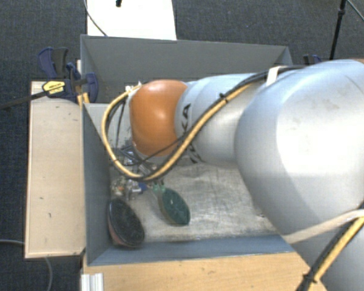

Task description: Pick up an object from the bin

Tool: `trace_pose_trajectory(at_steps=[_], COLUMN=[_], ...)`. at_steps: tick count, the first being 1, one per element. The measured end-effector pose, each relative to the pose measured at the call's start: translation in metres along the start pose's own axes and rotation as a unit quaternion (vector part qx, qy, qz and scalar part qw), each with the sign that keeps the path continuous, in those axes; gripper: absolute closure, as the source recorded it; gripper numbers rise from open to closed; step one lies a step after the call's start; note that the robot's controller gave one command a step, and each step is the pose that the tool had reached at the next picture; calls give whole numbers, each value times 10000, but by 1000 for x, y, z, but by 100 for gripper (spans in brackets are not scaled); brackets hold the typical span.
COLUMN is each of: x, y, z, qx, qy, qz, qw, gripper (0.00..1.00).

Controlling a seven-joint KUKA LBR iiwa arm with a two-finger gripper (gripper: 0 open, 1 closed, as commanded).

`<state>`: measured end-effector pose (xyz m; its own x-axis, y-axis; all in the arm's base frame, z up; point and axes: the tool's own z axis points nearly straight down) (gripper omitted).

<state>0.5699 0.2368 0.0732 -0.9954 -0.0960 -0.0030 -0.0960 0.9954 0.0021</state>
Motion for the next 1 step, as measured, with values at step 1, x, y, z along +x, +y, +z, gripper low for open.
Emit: trace_pose_trajectory(at_steps=[1], x=[10], y=[8], z=[-164], qx=[-9], qy=[-37], qz=[-3], qw=[10000], gripper=[100])
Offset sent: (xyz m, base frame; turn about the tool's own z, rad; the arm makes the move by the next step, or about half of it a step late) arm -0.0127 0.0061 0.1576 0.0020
